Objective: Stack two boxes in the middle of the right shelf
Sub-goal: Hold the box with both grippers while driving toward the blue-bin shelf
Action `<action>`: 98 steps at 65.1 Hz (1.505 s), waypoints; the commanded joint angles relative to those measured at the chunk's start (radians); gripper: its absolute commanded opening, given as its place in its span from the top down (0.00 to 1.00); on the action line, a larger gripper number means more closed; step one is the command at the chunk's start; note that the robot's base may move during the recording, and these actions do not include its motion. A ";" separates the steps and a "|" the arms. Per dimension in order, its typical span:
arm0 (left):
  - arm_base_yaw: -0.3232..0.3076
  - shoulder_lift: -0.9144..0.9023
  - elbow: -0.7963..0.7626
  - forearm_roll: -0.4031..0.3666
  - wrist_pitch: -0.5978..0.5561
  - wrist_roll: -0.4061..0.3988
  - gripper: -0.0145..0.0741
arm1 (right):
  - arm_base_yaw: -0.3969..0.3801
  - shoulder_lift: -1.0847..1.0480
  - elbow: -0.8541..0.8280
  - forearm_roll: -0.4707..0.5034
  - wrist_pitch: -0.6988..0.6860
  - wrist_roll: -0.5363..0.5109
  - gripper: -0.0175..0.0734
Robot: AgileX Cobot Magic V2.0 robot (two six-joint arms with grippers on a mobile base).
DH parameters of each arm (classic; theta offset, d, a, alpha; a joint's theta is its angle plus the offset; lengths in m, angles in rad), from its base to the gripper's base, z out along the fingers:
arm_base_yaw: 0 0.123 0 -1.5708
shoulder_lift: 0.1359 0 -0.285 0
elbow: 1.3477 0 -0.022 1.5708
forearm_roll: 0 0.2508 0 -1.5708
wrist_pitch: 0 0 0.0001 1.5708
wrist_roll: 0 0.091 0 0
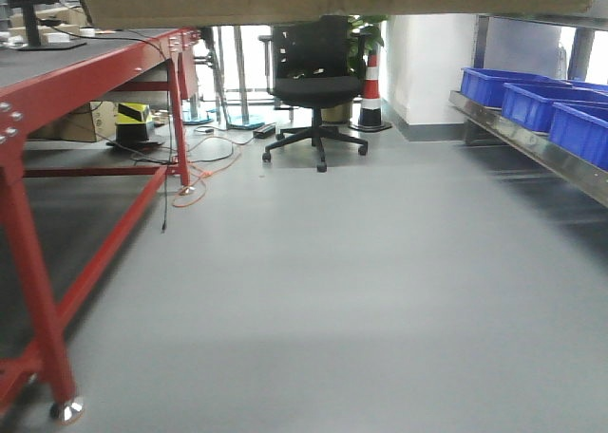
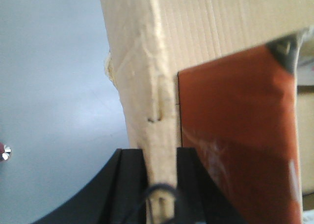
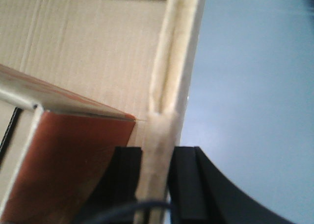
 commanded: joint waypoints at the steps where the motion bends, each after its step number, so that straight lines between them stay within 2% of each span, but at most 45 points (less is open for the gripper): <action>1: 0.000 -0.020 -0.013 -0.013 -0.029 0.000 0.96 | -0.007 -0.008 -0.010 -0.039 -0.052 -0.006 0.98; 98: 0.000 -0.020 -0.013 -0.008 -0.053 0.000 0.96 | -0.007 -0.008 -0.010 -0.039 -0.052 -0.006 0.98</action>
